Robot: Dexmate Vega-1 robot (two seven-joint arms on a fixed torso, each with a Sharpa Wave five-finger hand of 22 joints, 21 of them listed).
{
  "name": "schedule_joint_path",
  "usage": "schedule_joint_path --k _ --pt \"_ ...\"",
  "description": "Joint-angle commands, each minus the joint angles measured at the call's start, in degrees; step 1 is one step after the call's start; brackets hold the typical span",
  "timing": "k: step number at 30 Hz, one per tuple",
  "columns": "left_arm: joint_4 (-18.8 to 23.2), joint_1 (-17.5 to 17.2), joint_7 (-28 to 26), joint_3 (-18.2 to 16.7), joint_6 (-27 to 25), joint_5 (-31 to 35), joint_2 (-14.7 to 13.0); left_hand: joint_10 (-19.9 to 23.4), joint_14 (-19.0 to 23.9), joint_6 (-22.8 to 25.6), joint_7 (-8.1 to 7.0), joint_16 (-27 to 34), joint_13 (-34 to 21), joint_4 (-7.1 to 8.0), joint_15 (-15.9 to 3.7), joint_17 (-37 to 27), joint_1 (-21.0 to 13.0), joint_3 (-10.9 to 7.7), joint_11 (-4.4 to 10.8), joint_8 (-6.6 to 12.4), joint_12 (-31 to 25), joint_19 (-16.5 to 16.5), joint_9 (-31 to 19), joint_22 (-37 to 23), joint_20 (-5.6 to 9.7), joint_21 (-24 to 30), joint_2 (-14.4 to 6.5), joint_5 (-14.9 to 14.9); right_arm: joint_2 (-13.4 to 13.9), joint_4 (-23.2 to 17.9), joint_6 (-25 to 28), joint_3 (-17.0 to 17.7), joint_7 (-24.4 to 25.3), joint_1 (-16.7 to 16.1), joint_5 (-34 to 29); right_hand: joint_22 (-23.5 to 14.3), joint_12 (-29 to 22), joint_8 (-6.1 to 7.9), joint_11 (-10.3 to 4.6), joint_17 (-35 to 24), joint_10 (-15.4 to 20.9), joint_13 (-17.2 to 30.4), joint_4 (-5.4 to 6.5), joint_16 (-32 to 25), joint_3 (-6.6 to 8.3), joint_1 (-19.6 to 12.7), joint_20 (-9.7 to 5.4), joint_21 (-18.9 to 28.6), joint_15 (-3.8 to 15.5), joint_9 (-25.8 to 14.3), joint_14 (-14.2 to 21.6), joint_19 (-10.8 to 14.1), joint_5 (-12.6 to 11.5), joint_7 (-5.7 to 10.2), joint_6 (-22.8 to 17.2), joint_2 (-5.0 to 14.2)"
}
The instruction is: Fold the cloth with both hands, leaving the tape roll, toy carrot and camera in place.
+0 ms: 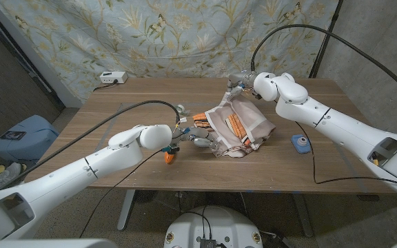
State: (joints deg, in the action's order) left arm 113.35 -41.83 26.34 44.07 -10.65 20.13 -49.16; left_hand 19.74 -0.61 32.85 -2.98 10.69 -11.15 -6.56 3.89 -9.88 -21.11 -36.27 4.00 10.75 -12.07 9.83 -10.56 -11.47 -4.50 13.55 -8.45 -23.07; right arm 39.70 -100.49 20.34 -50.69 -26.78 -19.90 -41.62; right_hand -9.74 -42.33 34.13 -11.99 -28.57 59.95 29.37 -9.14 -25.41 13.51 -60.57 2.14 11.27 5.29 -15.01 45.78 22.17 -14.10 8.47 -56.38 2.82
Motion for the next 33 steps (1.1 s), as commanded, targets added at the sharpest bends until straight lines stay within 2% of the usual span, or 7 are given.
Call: schedule_joint_path --k 1,12,33 --pt "-0.33 -0.15 -0.24 -0.09 0.88 -0.63 -0.22 -0.18 -0.03 0.47 -0.02 -0.05 -0.2 -0.15 0.48 -0.04 0.19 -0.5 -0.2 -0.01 0.04 2.54 -0.09 0.01 0.24 0.28 -0.38 -0.05 -1.01 -2.7 1.62 0.48 -2.21 -0.61 -1.37 -0.08 -0.42 0.33 -0.01 -0.23 0.63 0.14 0.28 0.05 -0.08 -0.84 -0.03 -0.13 7.93 -0.07 0.72 0.66 0.34 0.01 -0.62 -0.17" --pt "-1.52 -0.05 -0.13 -0.24 2.27 -1.97 -0.06 -0.21 0.0 0.48 0.03 -0.05 -0.21 -0.22 0.5 -0.04 0.2 -0.57 -0.18 -0.02 0.06 2.53 -0.1 0.01 0.26 0.31 -0.39 -0.01 -3.84 -0.76 0.81 -0.66 -2.9 0.85 -1.38 -0.08 -0.26 0.45 0.01 -0.48 0.52 0.02 0.43 0.38 -0.2 -0.83 0.17 -0.17 7.82 0.04 0.68 0.66 0.48 -0.08 -0.46 -0.12" --pt "-3.28 0.25 -0.42 -0.41 2.8 -3.6 0.1 -0.2 0.02 0.63 0.08 -0.05 -0.22 -0.33 0.45 -0.04 0.2 -0.7 -0.21 0.02 0.06 2.55 -0.11 0.02 0.22 0.33 -0.43 0.04 -9.39 5.43 -0.53 -4.11 -4.82 5.38 1.42 -0.08 -0.12 0.58 0.03 -0.95 0.49 -0.08 0.45 0.89 -0.28 -1.14 0.46 -0.27 7.79 0.3 0.71 0.51 0.67 -0.57 -0.18 -0.04"
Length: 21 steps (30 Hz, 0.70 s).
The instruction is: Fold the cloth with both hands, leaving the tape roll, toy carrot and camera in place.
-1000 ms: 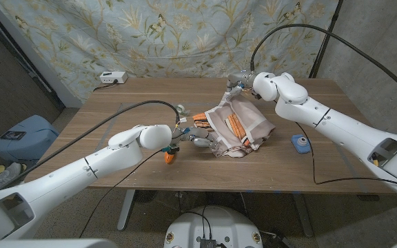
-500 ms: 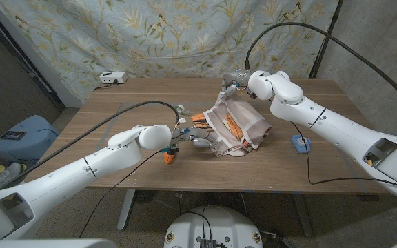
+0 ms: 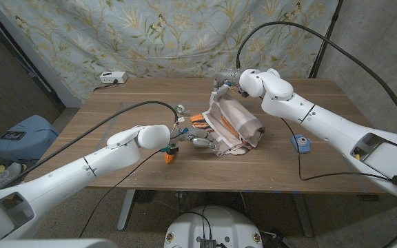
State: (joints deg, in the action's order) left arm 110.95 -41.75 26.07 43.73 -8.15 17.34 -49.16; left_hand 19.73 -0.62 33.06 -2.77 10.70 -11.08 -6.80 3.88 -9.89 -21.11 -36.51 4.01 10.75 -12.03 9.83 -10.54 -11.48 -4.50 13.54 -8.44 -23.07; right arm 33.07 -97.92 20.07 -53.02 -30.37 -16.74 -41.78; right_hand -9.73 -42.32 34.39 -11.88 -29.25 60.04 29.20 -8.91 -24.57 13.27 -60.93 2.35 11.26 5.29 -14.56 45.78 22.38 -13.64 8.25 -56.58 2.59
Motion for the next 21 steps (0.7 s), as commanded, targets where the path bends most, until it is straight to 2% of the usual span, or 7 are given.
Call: schedule_joint_path --k 1,9,21 --pt "-1.01 0.25 -0.12 -0.04 0.43 -0.88 0.12 -0.21 0.02 0.41 -0.15 -0.05 -0.28 -0.1 0.49 -0.02 0.2 -0.46 -0.15 0.01 0.02 2.55 -0.13 0.02 0.21 0.34 -0.44 0.04 -2.97 3.06 -0.17 -1.91 -1.27 2.37 1.73 -0.08 -0.13 0.34 -0.08 -0.35 0.4 0.11 0.2 0.08 -0.06 -0.82 0.26 -0.27 7.8 -0.14 0.65 0.27 0.23 -0.57 0.0 0.19" --pt "-1.65 0.5 -0.11 -0.04 0.89 -1.4 0.17 -0.23 0.0 0.4 -0.13 -0.06 -0.29 -0.14 0.49 -0.02 0.19 -0.5 -0.18 0.0 0.03 2.54 -0.13 0.02 0.23 0.35 -0.45 0.06 -4.86 5.41 0.09 -3.44 -1.45 3.87 2.75 -0.08 0.05 0.34 -0.07 -0.62 0.14 0.02 0.23 0.24 -0.08 -0.95 0.42 -0.3 7.76 -0.05 0.51 0.18 0.33 -0.63 0.19 0.32" --pt "-2.29 0.47 -0.16 -0.29 1.07 -2.59 0.0 -0.29 0.02 0.43 -0.09 -0.05 -0.29 -0.19 0.48 -0.02 0.18 -0.57 -0.19 0.0 0.05 2.54 -0.14 0.03 0.22 0.36 -0.47 0.09 -8.42 11.16 -1.46 -5.77 -0.68 6.4 5.79 -0.07 0.07 0.32 -0.04 -0.8 0.17 -0.01 0.3 0.49 -0.14 -0.95 0.7 -0.31 7.69 0.08 0.46 0.16 0.45 -0.87 0.36 0.37"
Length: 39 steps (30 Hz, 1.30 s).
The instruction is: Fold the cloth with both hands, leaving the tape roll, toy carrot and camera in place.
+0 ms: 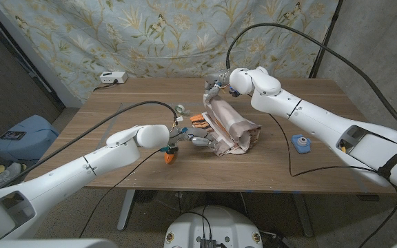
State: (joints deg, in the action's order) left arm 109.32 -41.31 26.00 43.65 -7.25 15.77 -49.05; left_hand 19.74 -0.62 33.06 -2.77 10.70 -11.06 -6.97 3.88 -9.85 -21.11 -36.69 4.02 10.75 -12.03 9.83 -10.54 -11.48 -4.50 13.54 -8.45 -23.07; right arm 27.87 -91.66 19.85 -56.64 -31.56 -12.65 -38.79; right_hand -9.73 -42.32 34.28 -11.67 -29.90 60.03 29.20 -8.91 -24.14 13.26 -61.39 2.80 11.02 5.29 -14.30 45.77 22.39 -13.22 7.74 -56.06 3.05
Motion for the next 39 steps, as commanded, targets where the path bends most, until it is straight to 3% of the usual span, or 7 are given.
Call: schedule_joint_path --k 1,16,28,39 --pt "-0.64 -0.01 -0.22 -0.23 0.15 -0.98 -0.14 -0.3 0.03 0.47 -0.14 -0.05 -0.31 -0.03 0.46 -0.06 0.18 -0.4 -0.15 0.01 0.05 2.54 -0.14 0.03 0.25 0.37 -0.48 0.1 -3.49 5.28 -1.34 -2.27 0.72 2.38 3.12 -0.07 0.06 0.42 -0.25 -0.15 0.16 0.02 0.3 0.12 -0.14 -0.49 0.27 -0.07 7.68 -0.15 0.43 0.14 0.05 -0.43 -0.14 -0.08" --pt "1.51 -1.34 -1.55 -2.81 0.36 -4.36 -1.57 -0.21 0.31 0.63 -0.02 0.03 -0.31 -0.14 0.54 -0.05 0.1 -0.52 -0.22 0.05 0.01 2.02 -0.14 0.04 0.2 0.59 -0.51 0.13 -5.16 9.58 -3.37 -4.11 2.29 3.52 6.77 -0.08 0.2 0.44 -0.21 -0.51 -0.16 0.04 0.33 0.46 -0.19 -0.62 0.41 -0.1 7.63 0.02 0.11 0.01 0.2 -0.54 -0.07 0.03" --pt "1.82 -2.5 -2.77 -6.81 2.58 -12.85 -2.26 -0.29 0.52 0.56 0.04 0.07 -0.31 -0.27 0.73 -0.05 -0.02 -0.64 -0.26 0.0 0.05 1.73 -0.14 0.05 0.13 0.7 -0.56 0.16 -7.4 14.58 -4.75 -5.6 2.76 4.72 9.56 -0.08 0.47 0.31 -0.23 -0.67 -0.41 -0.2 0.45 0.85 -0.29 -0.44 0.56 -0.13 7.59 0.16 -0.16 -0.16 0.36 -0.5 0.33 0.06" --pt "2.52 -2.87 -3.29 -8.51 3.27 -16.77 -3.5 -0.47 0.67 0.33 0.26 0.08 -0.31 -0.38 1.24 -0.05 -0.11 -0.7 -0.4 -0.09 0.1 1.71 -0.14 0.07 0.07 0.71 -0.56 0.19 -9.56 19.98 -6.37 -6.83 2.74 6.48 12.04 -0.09 1.06 -0.4 0.37 -0.65 -2.13 -0.12 1.46 1.84 -1.07 1.65 0.87 -0.23 6.64 0.38 -1.11 -0.66 0.76 -1.09 1.97 -0.19"
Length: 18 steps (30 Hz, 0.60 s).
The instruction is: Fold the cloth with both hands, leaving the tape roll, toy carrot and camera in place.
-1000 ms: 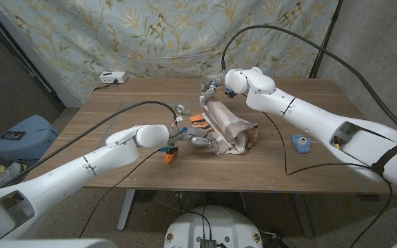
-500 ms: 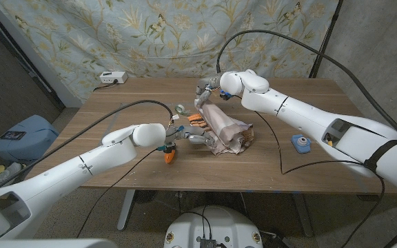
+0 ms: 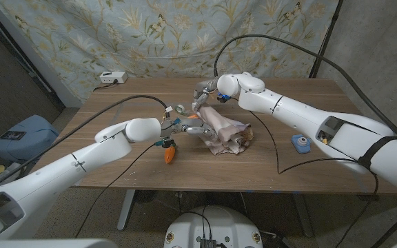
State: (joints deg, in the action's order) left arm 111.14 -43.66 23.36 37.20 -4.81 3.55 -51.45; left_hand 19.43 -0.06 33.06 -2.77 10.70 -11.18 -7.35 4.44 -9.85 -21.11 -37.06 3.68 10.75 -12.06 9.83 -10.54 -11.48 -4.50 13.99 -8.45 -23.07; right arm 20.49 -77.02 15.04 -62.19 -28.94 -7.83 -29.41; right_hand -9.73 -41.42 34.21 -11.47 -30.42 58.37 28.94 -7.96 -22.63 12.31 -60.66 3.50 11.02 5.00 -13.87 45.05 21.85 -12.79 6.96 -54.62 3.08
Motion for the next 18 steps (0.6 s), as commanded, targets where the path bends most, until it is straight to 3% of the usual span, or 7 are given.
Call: schedule_joint_path --k 1,7,18 --pt "0.82 -0.61 -0.78 -2.14 0.73 -4.73 -1.21 -0.19 0.12 0.26 0.31 0.07 -0.19 -0.01 0.7 -0.05 -0.12 -0.33 -0.06 -0.12 0.15 1.7 -0.14 0.07 0.07 0.26 -0.56 0.19 -2.35 5.85 -1.78 -1.38 0.05 1.85 2.92 -0.1 0.27 -0.56 0.37 -0.36 -0.57 -0.02 0.66 0.26 -0.29 1.24 0.18 -0.28 6.88 -0.01 -0.51 -0.31 0.4 -0.33 1.06 -0.19" --pt "1.41 -0.69 -0.85 -2.32 0.23 -5.33 -1.92 -0.34 0.16 0.21 0.23 0.06 -0.19 -0.06 0.72 -0.05 -0.19 -0.39 -0.12 -0.12 0.2 1.69 -0.14 0.07 0.03 0.26 -0.61 0.19 -3.22 7.94 -2.37 -1.68 -0.86 2.72 4.74 -0.1 1.02 -1.09 0.99 -0.14 -1.81 -0.57 0.96 1.03 -0.62 2.16 0.54 -0.39 6.44 0.1 -1.3 -0.85 0.55 -0.89 2.14 -0.42" --pt "5.16 -2.49 -1.14 -4.04 -1.39 -7.13 -4.97 -0.78 -0.08 -0.37 0.21 -0.06 -0.2 -0.16 0.97 -0.06 -0.28 -0.44 -0.07 -0.3 0.33 1.99 -0.14 0.09 -0.07 0.14 -0.57 0.21 -3.17 7.55 -1.3 -2.34 -3.44 4.02 6.65 -0.1 2.63 -2.94 2.76 0.34 -5.02 -1.65 1.46 2.82 -1.33 4.16 1.63 -0.48 4.53 0.42 -3.32 -2.08 0.71 -1.99 5.55 -0.8"
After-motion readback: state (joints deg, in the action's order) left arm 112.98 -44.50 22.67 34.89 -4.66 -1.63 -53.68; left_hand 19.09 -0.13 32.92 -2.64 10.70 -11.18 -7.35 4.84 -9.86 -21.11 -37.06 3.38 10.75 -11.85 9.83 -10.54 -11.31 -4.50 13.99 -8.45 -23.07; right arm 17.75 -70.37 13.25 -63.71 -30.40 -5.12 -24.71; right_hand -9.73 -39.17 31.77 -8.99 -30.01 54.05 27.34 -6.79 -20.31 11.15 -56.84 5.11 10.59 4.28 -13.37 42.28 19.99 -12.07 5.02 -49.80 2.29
